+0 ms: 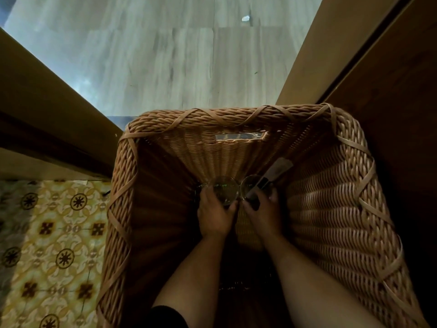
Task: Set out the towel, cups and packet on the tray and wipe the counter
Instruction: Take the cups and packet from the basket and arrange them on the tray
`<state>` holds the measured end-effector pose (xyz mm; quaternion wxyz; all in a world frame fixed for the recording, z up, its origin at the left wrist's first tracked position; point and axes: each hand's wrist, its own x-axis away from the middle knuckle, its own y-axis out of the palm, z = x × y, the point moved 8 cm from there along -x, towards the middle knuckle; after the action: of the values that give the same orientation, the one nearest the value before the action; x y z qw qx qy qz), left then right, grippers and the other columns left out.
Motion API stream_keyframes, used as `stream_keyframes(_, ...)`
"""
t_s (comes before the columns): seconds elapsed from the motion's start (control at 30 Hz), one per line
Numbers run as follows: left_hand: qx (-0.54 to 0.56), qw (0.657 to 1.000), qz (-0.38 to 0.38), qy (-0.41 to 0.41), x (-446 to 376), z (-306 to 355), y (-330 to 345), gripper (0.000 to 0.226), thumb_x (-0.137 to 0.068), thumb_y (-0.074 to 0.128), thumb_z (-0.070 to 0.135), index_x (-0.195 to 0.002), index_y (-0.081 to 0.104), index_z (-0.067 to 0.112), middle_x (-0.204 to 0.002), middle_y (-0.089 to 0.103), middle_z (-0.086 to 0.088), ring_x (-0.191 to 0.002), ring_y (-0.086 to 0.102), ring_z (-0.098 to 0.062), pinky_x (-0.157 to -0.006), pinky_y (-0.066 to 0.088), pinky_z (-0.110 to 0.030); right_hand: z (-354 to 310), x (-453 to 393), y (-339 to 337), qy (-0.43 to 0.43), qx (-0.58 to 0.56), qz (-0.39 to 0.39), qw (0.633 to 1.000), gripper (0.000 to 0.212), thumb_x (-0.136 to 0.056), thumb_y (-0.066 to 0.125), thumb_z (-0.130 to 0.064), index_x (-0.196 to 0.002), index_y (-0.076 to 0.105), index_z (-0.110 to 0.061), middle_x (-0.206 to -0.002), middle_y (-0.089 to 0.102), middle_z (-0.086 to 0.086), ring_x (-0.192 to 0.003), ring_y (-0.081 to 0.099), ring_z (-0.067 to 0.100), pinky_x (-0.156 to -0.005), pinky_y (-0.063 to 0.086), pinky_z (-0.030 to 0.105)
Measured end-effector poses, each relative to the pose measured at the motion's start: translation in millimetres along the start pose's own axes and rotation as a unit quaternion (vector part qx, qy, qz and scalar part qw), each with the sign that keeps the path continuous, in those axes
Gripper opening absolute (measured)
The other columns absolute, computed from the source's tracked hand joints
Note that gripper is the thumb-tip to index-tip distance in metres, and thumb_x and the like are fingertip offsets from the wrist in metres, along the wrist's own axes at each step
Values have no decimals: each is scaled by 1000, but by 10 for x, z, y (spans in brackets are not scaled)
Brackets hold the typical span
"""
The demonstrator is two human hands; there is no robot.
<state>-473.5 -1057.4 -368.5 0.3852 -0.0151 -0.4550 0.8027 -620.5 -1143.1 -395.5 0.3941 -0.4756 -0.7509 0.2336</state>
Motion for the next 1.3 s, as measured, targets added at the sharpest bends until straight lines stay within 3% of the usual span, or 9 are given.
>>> stream_keyframes(0.17, 39, 999, -18, -17, 236, 94, -199, 81, -76, 77, 41, -142, 34, 20, -142, 40, -5, -124, 49, -23, -97, 49, -47, -139, 201, -249, -36, 11, 0, 999, 53, -84, 76, -34, -133, 61, -19, -153, 32, 17, -131, 45, 34, -103, 43, 36)
stream_keyframes(0.33, 39, 999, -30, -2, 843, 428, -860, 85, -78, 76, 41, -143, 29, 16, -145, 37, -6, -124, 49, -22, -98, 49, -37, -591, 774, -874, -55, 66, -21, 996, 55, -86, 71, -42, -138, 55, -30, -160, 23, 9, -139, 37, 30, -105, 42, 39)
stream_keyframes(0.53, 86, 994, -9, 63, 1540, 844, -1912, 92, -78, 76, 44, -147, 21, 20, -148, 30, -3, -128, 41, -15, -93, 37, -21, -1477, 1616, -1853, -173, 78, -1, 982, 54, -86, 72, -41, -135, 56, -25, -159, 29, 10, -138, 39, 30, -101, 47, 39)
stream_keyframes(0.67, 99, 989, 33, 108, 1726, 951, -2628, 98, -73, 78, 52, -146, 16, 31, -149, 34, 2, -129, 40, -11, -98, 38, -21, -2079, 1963, -2276, -243, 95, 13, 965, 66, -84, 72, -48, -142, 48, -27, -160, 28, 4, -139, 40, 27, -102, 44, 39)
stream_keyframes(0.77, 132, 981, 68, 123, 1803, 818, -3120, 97, -72, 79, 52, -145, 17, 34, -144, 37, 4, -117, 41, 0, -75, 34, 2, -2565, 2223, -2337, -282, 114, 17, 952, 76, -82, 74, -52, -146, 42, -29, -160, 31, 1, -141, 37, 26, -108, 40, 41)
stream_keyframes(0.9, 182, 973, 117, 82, 1864, 280, -3744, 102, -70, 82, 47, -148, 23, 20, -147, 38, 0, -123, 39, -3, -84, 26, 3, -3310, 2596, -1971, -355, 112, -18, 928, 76, -78, 78, -51, -142, 48, -23, -153, 43, 2, -136, 45, 22, -105, 48, 43)
stream_keyframes(1.07, 210, 961, 180, 26, 1949, -797, -4567, 97, -72, 84, 36, -147, 26, 16, -142, 40, -1, -117, 36, 1, -82, 21, 9, -4263, 3078, -973, -435, 131, -59, 889, 78, -77, 80, -46, -141, 51, -13, -145, 51, 6, -131, 51, 24, -104, 47, 43)
stream_keyframes(1.2, 182, 956, 229, -22, 2010, -1790, -5352, 95, -75, 78, 47, -148, 22, 21, -145, 38, 1, -123, 41, -8, -92, 29, -8, -5051, 3551, 90, -475, 114, -104, 866, 77, -78, 76, -52, -142, 48, -21, -145, 50, 1, -130, 50, 19, -104, 44, 37)
stream_keyframes(1.3, 167, 946, 273, -48, 2070, -2478, -5978, 95, -75, 74, 54, -148, 21, 22, -145, 36, 2, -122, 37, -3, -83, 24, 3, -5679, 3957, 839, -515, 107, -140, 839, 73, -78, 75, -58, -139, 45, -32, -143, 51, -6, -127, 48, 12, -100, 45, 33)
